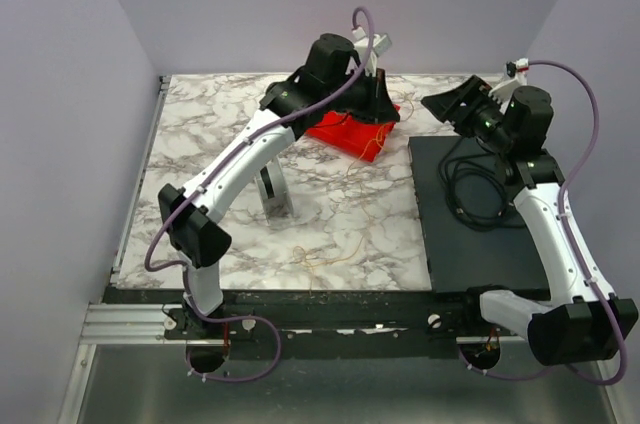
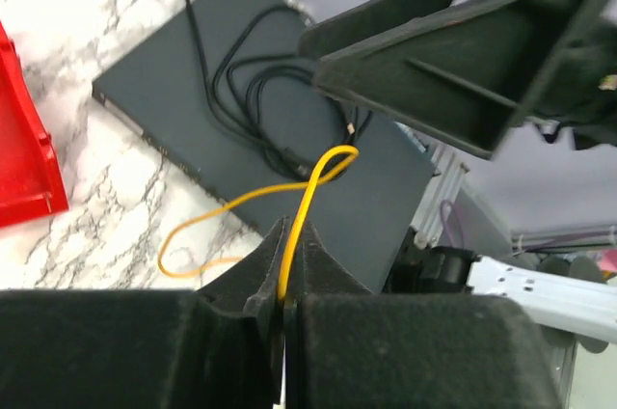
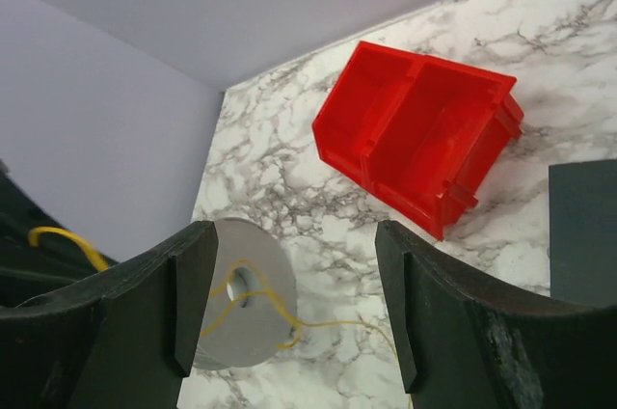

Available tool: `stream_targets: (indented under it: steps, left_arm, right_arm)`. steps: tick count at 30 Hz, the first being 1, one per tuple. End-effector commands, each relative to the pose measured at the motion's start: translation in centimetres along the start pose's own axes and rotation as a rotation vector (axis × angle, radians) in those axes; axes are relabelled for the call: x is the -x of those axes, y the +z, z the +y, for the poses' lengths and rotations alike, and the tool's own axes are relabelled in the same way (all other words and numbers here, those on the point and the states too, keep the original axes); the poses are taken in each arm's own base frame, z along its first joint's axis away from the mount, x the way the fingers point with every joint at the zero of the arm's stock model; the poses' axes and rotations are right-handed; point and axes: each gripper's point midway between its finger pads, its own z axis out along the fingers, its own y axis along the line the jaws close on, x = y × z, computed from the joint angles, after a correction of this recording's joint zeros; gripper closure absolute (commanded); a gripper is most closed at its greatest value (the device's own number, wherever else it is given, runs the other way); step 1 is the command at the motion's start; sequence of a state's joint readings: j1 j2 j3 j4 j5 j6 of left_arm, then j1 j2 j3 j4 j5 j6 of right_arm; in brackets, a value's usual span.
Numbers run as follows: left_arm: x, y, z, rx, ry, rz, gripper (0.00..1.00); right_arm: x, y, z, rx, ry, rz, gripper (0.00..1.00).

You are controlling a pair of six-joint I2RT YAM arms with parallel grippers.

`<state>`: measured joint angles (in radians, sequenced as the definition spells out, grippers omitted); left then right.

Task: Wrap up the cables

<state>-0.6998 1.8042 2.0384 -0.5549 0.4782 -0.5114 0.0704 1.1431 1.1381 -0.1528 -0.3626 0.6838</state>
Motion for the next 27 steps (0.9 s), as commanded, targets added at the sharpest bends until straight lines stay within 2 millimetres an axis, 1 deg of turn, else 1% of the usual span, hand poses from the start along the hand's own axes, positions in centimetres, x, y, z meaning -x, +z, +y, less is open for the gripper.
stream_targets:
  steps: [1,3,4,5,7,8,10,12,14,15,16,17,18,20,22,24,27]
  left_arm:
    - [-2.8,2.0,2.1,0.077,0.008,0.090,0.72]
    - [-2.9,2.1,2.9,0.108,0.014,0.092,0.38]
    - [-2.7,1.9,2.8,0.113,0.022,0.084,0.25]
    - [-2.4,1.5,2.8,0.127,0.030,0.070,0.14]
    - [-1.6,0.4,2.7,0.154,0.047,0.042,0.06]
    - [-1.2,-0.4,2.7,0.170,0.055,0.025,0.04]
    - [-0.5,-2.2,2.6,0.197,0.056,-0.008,0.03]
    - [0.0,-4.5,2.5,0.228,0.041,-0.052,0.03]
    - [0.3,-7.3,2.7,0.277,0.016,-0.109,0.04]
    - [0.4,-8.9,2.9,0.311,0.001,-0.142,0.06]
    - [0.0,-10.1,3.2,0.345,-0.013,-0.160,0.07]
    - [0.1,-11.8,3.6,0.388,-0.025,-0.195,0.08]
    - [-0.4,-13.0,4.1,0.428,-0.040,-0.212,0.08]
    - [-1.2,-15.9,5.1,0.499,-0.082,-0.259,0.09]
    - [-2.1,-18.4,6.3,0.561,-0.117,-0.299,0.11]
    - [-3.1,-20.5,7.5,0.614,-0.146,-0.329,0.12]
    - [-4.3,-22.7,8.6,0.655,-0.177,-0.363,0.12]
  right_arm:
    - [-2.9,-1.1,-1.9,-0.073,-0.018,0.071,0.25]
    - [-4.8,-1.3,-1.9,-0.072,-0.032,0.116,0.25]
    - [-5.9,-1.5,-1.7,-0.073,-0.045,0.137,0.24]
    - [-7.0,-1.6,-1.7,-0.082,-0.060,0.161,0.23]
    - [-9.6,-1.9,-1.0,-0.078,-0.088,0.212,0.24]
    - [-10.7,-2.1,-0.9,-0.077,-0.094,0.233,0.23]
    - [-12.7,-2.6,0.1,-0.047,-0.111,0.272,0.24]
    - [-14.9,-3.2,0.8,-0.035,-0.142,0.312,0.24]
    - [-17.7,-3.9,1.7,-0.020,-0.193,0.369,0.28]
    - [-19.7,-4.4,2.3,-0.001,-0.222,0.408,0.29]
    - [-21.7,-4.9,3.2,0.032,-0.251,0.449,0.30]
    - [-23.6,-5.3,3.6,0.050,-0.277,0.478,0.32]
    - [-26.0,-6.0,4.3,0.071,-0.312,0.514,0.34]
    - [-30.3,-7.2,5.1,0.095,-0.387,0.579,0.36]
    - [-33.6,-7.9,5.2,0.083,-0.451,0.623,0.37]
    - [-36.4,-8.2,5.4,0.088,-0.495,0.659,0.40]
    - [-39.3,-7.7,5.8,0.080,-0.558,0.668,0.41]
